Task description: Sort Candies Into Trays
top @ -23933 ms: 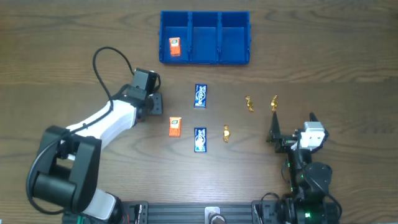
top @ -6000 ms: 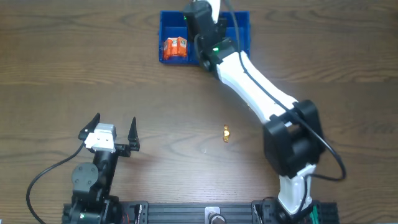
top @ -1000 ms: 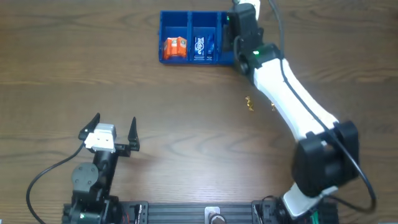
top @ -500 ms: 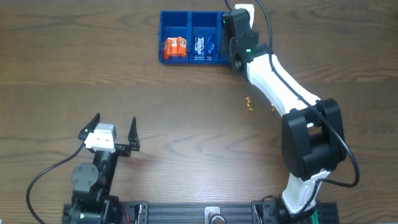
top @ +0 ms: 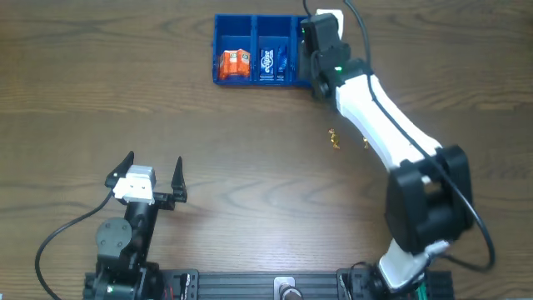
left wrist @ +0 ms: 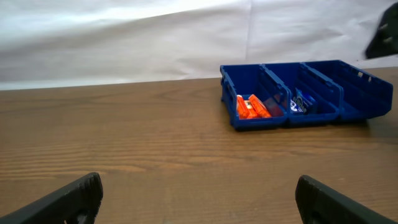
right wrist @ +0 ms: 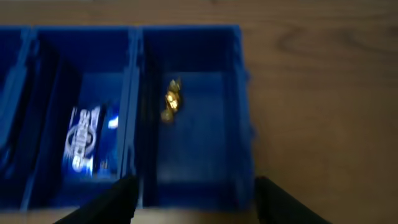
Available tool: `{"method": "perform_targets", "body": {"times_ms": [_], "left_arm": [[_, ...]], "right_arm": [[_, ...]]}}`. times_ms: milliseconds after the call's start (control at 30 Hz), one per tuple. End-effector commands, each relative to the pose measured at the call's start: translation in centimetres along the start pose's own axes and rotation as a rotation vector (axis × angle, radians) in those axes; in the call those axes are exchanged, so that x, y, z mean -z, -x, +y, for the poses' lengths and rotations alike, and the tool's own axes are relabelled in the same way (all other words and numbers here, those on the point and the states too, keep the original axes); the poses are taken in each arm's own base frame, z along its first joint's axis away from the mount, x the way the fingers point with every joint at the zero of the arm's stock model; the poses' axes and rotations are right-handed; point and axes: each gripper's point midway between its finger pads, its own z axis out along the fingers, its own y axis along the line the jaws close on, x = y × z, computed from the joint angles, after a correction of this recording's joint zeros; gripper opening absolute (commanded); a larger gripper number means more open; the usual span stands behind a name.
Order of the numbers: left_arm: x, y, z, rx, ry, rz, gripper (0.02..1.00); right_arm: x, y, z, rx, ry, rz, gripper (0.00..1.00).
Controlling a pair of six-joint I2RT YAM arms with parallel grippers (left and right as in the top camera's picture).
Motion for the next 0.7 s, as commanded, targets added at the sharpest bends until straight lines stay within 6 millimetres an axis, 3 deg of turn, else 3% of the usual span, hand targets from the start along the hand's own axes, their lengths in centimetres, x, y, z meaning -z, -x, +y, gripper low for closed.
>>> {"method": "perform_targets", "body": {"times_ms": [33,133,167,333,467,700], "left_arm": [[-0.1,-1.7,0.1,0.011,0.006,0.052,0.998],[-0.1,-1.6,0.1,0.011,0.006,0.051,0.998],[-0.1,-1.7,0.1,0.011,0.006,0.052,0.998],[-0.1,-1.7,0.1,0.011,0.006,0.052,0.998],[-0.1,-1.6,0.1,0.011,0.006,0.051,0.996],[-0.1,-1.6,0.1,0.011,0.006,0.051,0.996]], "right_arm": [[7.0,-0.1,-2.0,-0.006,0.03,-0.043,0.614],[7.9,-4.1,-2.5,0.0,0.07,0.01,0.606],[7.8,-6.4,-2.9,0.0,0.069,0.048,0.606],[5.8,-13.3,-4.3,0.01,0.025,0.199,0.599],[4.7,-16.3,-4.8,0.031,0.0,0.276,0.592],[2.2,-18.5,-4.9,0.044,-0.017,0.326,0.564]]}}
